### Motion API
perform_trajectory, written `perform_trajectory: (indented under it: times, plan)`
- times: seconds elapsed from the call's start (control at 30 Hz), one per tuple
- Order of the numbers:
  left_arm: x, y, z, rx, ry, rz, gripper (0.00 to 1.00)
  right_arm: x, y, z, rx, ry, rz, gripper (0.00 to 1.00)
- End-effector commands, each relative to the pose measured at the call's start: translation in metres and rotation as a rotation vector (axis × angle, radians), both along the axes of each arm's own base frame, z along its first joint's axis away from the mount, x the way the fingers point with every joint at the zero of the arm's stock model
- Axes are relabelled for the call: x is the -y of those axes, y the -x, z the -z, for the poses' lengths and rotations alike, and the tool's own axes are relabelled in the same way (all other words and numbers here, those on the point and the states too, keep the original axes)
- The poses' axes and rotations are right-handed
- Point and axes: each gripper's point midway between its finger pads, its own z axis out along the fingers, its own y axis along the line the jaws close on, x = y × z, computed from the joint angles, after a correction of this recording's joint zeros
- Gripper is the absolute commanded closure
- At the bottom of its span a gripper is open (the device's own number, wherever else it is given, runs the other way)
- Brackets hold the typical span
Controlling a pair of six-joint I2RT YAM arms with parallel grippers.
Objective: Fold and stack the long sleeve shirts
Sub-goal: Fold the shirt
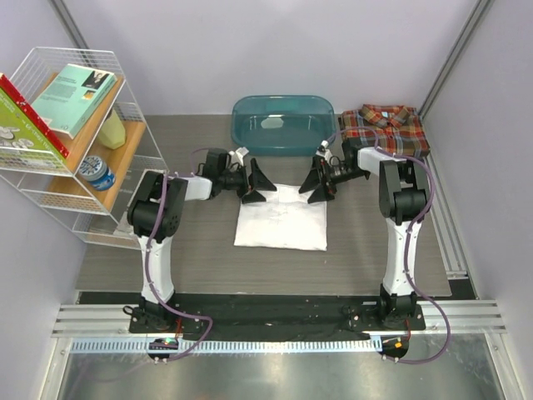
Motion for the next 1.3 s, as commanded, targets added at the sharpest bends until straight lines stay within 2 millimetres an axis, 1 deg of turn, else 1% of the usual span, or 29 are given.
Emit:
perform_trajectory:
  times: [0.0, 0.07, 0.1, 0.13, 0.17, 0.2, 0.23, 0.27, 0.3, 0.33, 0.37, 0.4, 0.43, 0.47, 0.5, 0.53, 0.57, 0.6, 0.63, 0.67, 0.7, 0.77, 0.83, 0.9, 0.93, 1.0, 1.03, 1.07, 1.27]
  plan:
    - [-0.049, -0.019, 0.046, -0.083, -0.139, -0.207, 0.12, 0.018, -0.013, 0.050, 0.044, 0.169, 0.003, 0.08]
    - [-0.047, 0.004, 0.046, -0.131, -0.137, -0.168, 0.13, 0.020, -0.014, 0.058, 0.046, 0.209, -0.002, 0.09]
    - [-0.042, 0.029, 0.054, -0.167, -0.153, -0.128, 0.13, 0.020, -0.015, 0.062, 0.044, 0.222, -0.007, 0.09]
    - [-0.038, 0.045, 0.055, -0.193, -0.161, -0.102, 0.14, 0.019, -0.023, 0.059, 0.086, 0.234, -0.022, 0.10]
    - [-0.033, 0.057, 0.049, -0.189, -0.161, -0.080, 0.14, 0.017, -0.021, 0.063, 0.094, 0.284, -0.047, 0.10]
    - [-0.020, 0.085, 0.054, -0.218, -0.173, -0.021, 0.14, 0.014, -0.025, 0.062, 0.124, 0.308, -0.067, 0.11]
    - [-0.013, 0.101, 0.055, -0.237, -0.184, 0.020, 0.15, 0.011, -0.036, 0.055, 0.176, 0.329, -0.077, 0.11]
    - [-0.003, 0.116, 0.048, -0.241, -0.161, 0.077, 0.15, -0.002, -0.035, 0.054, 0.226, 0.357, -0.131, 0.12]
    - [0.011, 0.137, 0.043, -0.235, -0.151, 0.151, 0.15, -0.003, -0.039, 0.054, 0.270, 0.409, -0.158, 0.13]
    - [0.017, 0.145, 0.035, -0.202, -0.130, 0.196, 0.15, -0.012, -0.048, 0.042, 0.341, 0.436, -0.183, 0.14]
    - [0.024, 0.149, 0.010, -0.135, -0.063, 0.253, 0.14, -0.018, -0.048, 0.036, 0.379, 0.463, -0.217, 0.15]
    - [0.023, 0.150, -0.002, -0.098, -0.033, 0.267, 0.14, -0.034, -0.044, 0.028, 0.450, 0.481, -0.280, 0.15]
    - [0.020, 0.148, -0.014, -0.055, 0.001, 0.272, 0.13, -0.041, -0.045, 0.017, 0.493, 0.481, -0.296, 0.15]
    - [0.016, 0.145, -0.030, -0.008, 0.047, 0.278, 0.12, -0.047, -0.046, -0.004, 0.551, 0.475, -0.300, 0.15]
    - [0.002, 0.142, -0.051, 0.034, 0.085, 0.259, 0.12, -0.057, -0.043, -0.015, 0.589, 0.466, -0.319, 0.15]
    - [-0.008, 0.139, -0.058, 0.055, 0.087, 0.238, 0.12, -0.060, -0.041, -0.026, 0.608, 0.453, -0.317, 0.15]
    - [-0.022, 0.143, -0.058, 0.047, 0.064, 0.219, 0.12, -0.062, -0.041, -0.051, 0.659, 0.440, -0.302, 0.16]
    - [-0.040, 0.131, -0.071, 0.106, 0.050, 0.156, 0.11, -0.064, -0.038, -0.061, 0.664, 0.433, -0.288, 0.16]
    - [-0.050, 0.128, -0.075, 0.129, 0.034, 0.125, 0.11, -0.060, -0.032, -0.067, 0.663, 0.439, -0.279, 0.19]
    - [-0.060, 0.127, -0.074, 0.151, 0.010, 0.098, 0.11, -0.058, -0.030, -0.084, 0.699, 0.435, -0.257, 0.20]
    - [-0.075, 0.116, -0.078, 0.189, -0.035, 0.019, 0.11, -0.053, -0.019, -0.079, 0.676, 0.451, -0.254, 0.21]
    - [-0.087, 0.106, -0.075, 0.204, -0.099, -0.052, 0.11, -0.052, -0.012, -0.078, 0.680, 0.474, -0.228, 0.23]
    - [-0.097, 0.092, -0.065, 0.214, -0.177, -0.128, 0.13, -0.050, 0.006, -0.071, 0.642, 0.486, -0.227, 0.26]
    - [-0.100, 0.082, -0.055, 0.217, -0.220, -0.147, 0.19, -0.054, 0.025, -0.057, 0.616, 0.494, -0.261, 0.33]
    - [-0.104, 0.078, -0.037, 0.173, -0.269, -0.157, 0.28, -0.055, 0.029, -0.050, 0.602, 0.503, -0.264, 0.39]
    - [-0.101, 0.066, -0.035, 0.190, -0.288, -0.119, 0.37, -0.056, 0.045, -0.032, 0.556, 0.518, -0.299, 0.49]
    - [-0.097, 0.071, -0.021, 0.134, -0.288, -0.072, 0.45, -0.055, 0.048, -0.027, 0.544, 0.527, -0.304, 0.52]
    - [-0.092, 0.061, -0.027, 0.165, -0.292, -0.051, 0.46, -0.055, 0.051, -0.022, 0.529, 0.533, -0.306, 0.53]
    - [-0.067, 0.045, -0.001, 0.126, -0.284, 0.053, 0.44, -0.047, 0.053, 0.024, 0.466, 0.615, -0.335, 0.58]
